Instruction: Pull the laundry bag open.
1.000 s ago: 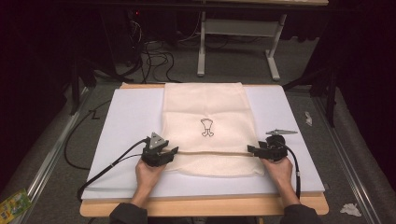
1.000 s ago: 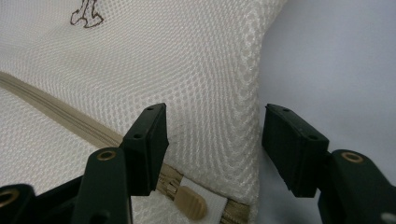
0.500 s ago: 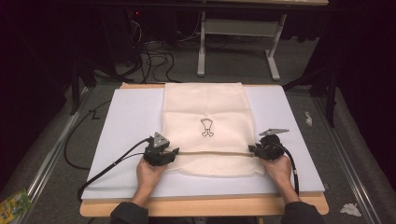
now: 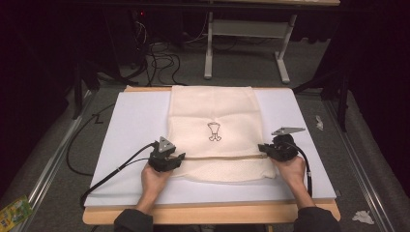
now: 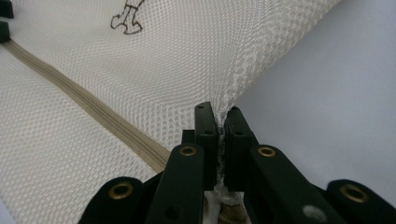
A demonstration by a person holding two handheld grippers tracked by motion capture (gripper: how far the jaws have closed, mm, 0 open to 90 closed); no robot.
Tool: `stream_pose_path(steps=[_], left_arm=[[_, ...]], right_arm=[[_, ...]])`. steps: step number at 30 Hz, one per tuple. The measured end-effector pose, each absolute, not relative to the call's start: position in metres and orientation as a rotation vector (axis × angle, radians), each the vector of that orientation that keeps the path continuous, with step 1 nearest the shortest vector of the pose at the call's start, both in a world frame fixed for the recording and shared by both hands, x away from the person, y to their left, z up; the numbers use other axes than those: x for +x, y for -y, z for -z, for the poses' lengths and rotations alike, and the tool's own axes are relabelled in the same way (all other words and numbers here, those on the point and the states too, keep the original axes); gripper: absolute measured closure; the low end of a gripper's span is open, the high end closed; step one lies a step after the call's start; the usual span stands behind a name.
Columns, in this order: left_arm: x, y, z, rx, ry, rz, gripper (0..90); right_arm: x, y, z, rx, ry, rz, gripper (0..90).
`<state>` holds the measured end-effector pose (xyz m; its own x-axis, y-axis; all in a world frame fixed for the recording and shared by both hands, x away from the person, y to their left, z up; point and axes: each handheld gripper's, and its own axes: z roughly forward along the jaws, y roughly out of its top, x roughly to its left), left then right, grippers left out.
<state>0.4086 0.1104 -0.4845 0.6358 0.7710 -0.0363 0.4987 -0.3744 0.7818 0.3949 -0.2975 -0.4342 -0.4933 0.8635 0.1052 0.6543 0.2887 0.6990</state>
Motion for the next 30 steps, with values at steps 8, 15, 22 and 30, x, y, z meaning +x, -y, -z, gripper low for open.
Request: stream_pose_path(steps=[8,15,22,30], left_arm=[[0.405,-0.110,0.481,2.044,-0.981,-0.447,53.0],[0.407,-0.105,0.473,2.041,-0.962,-0.424,54.5],[0.407,-0.083,0.461,2.042,-0.896,-0.401,54.5],[0.408,-0.052,0.458,2.078,-0.823,-0.373,55.6]], right_arm=[[0.395,0.297,0.427,1.373,-2.272,-1.013,88.2],[0.395,0.293,0.423,1.348,-2.289,-0.981,88.2],[0.395,0.291,0.414,1.326,-2.283,-0.995,88.2],[0.395,0.288,0.407,1.307,-2.280,-1.010,88.2]])
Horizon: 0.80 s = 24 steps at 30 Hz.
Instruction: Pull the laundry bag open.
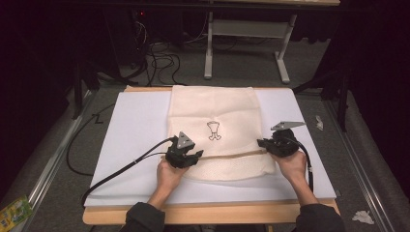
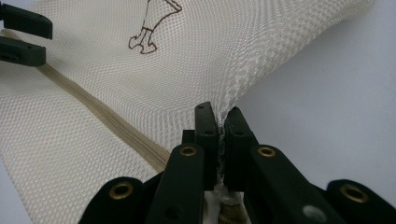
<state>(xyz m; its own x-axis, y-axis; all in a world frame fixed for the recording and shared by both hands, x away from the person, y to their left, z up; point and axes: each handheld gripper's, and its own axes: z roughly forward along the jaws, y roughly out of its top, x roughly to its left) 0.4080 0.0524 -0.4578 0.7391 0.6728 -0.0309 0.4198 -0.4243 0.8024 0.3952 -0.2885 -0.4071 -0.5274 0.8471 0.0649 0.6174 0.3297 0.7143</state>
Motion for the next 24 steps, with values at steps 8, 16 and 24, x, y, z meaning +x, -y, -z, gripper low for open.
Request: stream_pose_path(steps=[8,16,24], left_arm=[[0.409,-0.034,0.452,2.064,-0.777,-0.317,57.0],[0.405,-0.007,0.448,2.084,-0.698,-0.302,60.3],[0.405,0.010,0.445,2.083,-0.659,-0.275,62.3]], right_arm=[[0.396,0.288,0.406,1.317,-2.277,-1.024,88.2],[0.396,0.288,0.406,1.321,-2.274,-1.041,88.2],[0.396,0.288,0.406,1.327,-2.277,-1.052,88.2]])
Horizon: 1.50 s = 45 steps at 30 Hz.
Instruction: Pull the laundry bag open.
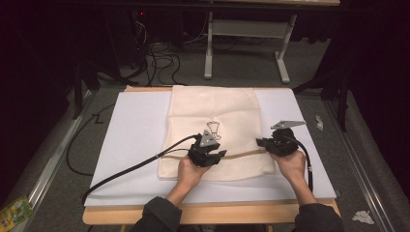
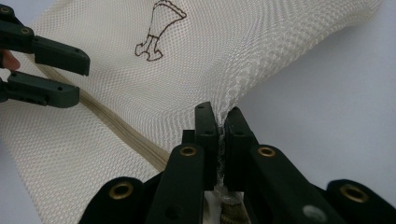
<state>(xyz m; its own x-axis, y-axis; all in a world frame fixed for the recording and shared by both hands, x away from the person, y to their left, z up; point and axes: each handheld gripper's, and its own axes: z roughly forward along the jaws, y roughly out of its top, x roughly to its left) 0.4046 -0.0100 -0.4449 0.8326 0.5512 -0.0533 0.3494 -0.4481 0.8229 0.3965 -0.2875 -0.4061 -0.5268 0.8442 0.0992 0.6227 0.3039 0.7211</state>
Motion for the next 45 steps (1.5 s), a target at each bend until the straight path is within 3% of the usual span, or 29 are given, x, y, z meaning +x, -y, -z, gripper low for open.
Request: stream_pose_path(steps=[30,45], left_arm=[[0.406,0.050,0.455,2.124,-0.622,-0.207,68.4],[0.403,0.055,0.449,2.056,-0.610,-0.123,69.1]], right_arm=[[0.399,0.279,0.400,1.320,-2.290,-1.117,88.2],[0.401,0.271,0.399,1.324,-2.294,-1.162,88.2]])
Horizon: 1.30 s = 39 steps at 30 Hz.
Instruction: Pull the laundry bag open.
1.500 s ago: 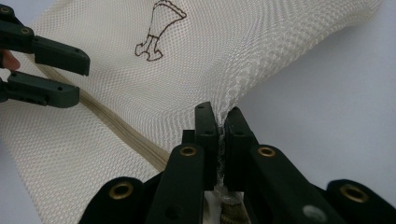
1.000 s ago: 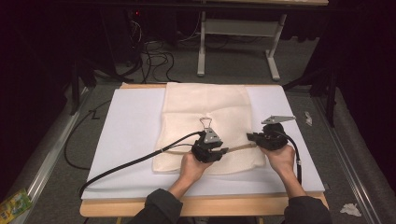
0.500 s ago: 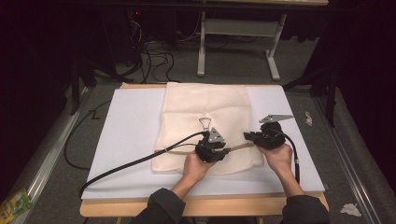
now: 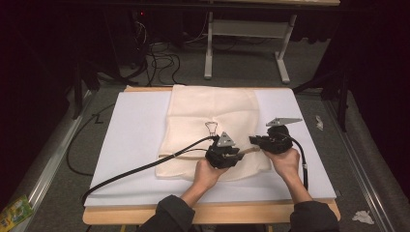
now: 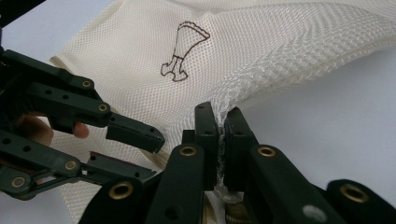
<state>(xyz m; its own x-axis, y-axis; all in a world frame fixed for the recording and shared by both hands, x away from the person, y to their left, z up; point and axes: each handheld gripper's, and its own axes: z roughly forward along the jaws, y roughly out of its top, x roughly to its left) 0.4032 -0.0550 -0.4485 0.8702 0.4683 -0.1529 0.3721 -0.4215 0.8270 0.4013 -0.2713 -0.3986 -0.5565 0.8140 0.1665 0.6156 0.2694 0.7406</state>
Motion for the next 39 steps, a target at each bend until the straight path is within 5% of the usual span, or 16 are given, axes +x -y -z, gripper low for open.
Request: stream_pose_path(steps=[24,39], left_arm=[[0.400,0.068,0.452,2.056,-0.575,-0.122,64.0],[0.402,0.070,0.449,1.996,-0.583,-0.108,70.6]], right_arm=[[0.403,0.263,0.398,1.313,-2.302,-1.171,88.2],[0.403,0.261,0.400,1.304,-2.304,-1.172,88.2]])
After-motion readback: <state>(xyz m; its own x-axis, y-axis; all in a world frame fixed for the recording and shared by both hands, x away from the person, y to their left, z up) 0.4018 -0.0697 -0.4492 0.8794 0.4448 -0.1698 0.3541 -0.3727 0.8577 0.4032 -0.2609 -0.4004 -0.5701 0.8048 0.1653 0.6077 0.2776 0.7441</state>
